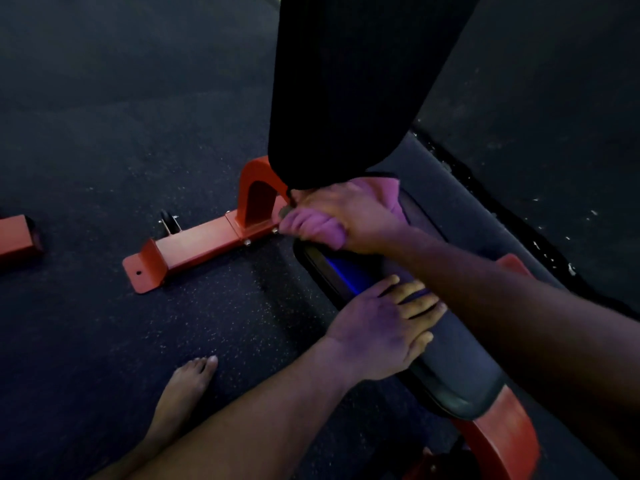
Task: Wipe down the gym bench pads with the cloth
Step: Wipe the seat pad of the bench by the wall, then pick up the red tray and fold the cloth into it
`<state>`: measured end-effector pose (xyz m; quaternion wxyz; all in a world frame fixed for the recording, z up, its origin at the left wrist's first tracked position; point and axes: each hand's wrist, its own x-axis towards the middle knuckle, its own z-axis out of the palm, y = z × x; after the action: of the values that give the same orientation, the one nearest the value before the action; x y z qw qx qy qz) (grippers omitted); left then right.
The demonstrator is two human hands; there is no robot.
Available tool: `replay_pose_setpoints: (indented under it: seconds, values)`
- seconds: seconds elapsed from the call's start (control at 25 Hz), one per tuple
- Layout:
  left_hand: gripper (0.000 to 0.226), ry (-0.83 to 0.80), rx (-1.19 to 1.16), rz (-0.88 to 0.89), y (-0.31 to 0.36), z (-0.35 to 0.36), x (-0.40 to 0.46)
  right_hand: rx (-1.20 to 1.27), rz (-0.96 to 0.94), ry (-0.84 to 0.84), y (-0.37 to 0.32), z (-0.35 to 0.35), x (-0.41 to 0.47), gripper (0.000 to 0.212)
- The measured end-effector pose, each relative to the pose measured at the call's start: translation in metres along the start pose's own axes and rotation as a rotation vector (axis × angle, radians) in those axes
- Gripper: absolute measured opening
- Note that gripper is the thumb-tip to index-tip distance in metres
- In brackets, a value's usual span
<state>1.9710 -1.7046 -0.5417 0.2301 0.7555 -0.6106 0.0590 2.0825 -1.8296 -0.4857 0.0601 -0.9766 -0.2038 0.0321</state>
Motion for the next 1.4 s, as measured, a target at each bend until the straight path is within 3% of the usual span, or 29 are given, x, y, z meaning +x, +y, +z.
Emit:
replay_pose_setpoints:
  seconds: [0.12,0.28,0.36,0.52,0.6,0.72,0.84,1.04,1.16,1.4]
  values:
    - [0.054,-0.07,0.007,-0.003,0.001,0.001,0.0,0.075,0.306,0.148,0.05,-0.025,-0.031,0.027]
    - [0.054,-0.139,-0.003,0.012,-0.007,-0.001,0.003,0.132,0.729,0.082,0.086,-0.041,-0.061,0.022]
    - [0.055,-0.243,-0.047,0.002,-0.007,-0.006,0.003,0.055,0.787,0.102,0.079,-0.048,-0.089,0.023]
    - [0.062,-0.608,-0.089,-0.126,-0.001,-0.036,0.025,0.082,0.755,0.178,0.01,-0.092,-0.178,0.059]
    - [0.067,-0.786,-0.127,-0.198,0.008,-0.078,0.041,0.119,0.748,0.227,-0.03,-0.126,-0.229,0.057]
    - [0.069,-0.726,-0.117,-0.282,0.027,-0.147,0.042,0.155,0.903,0.445,-0.09,-0.164,-0.297,0.058]
    - [0.069,-0.701,-0.009,-0.261,0.047,-0.195,0.014,0.308,1.034,0.631,-0.158,-0.18,-0.331,0.031]
    - [0.078,-0.658,0.049,-0.17,0.095,-0.24,0.006,0.498,1.077,0.87,-0.246,-0.171,-0.364,0.009]
    - [0.078,-0.659,0.033,-0.147,0.094,-0.227,0.023,0.575,1.08,0.866,-0.233,-0.164,-0.362,0.011]
    - [0.072,-0.726,-0.189,-0.261,0.089,-0.144,0.114,0.579,1.117,0.756,-0.188,-0.187,-0.404,0.017]
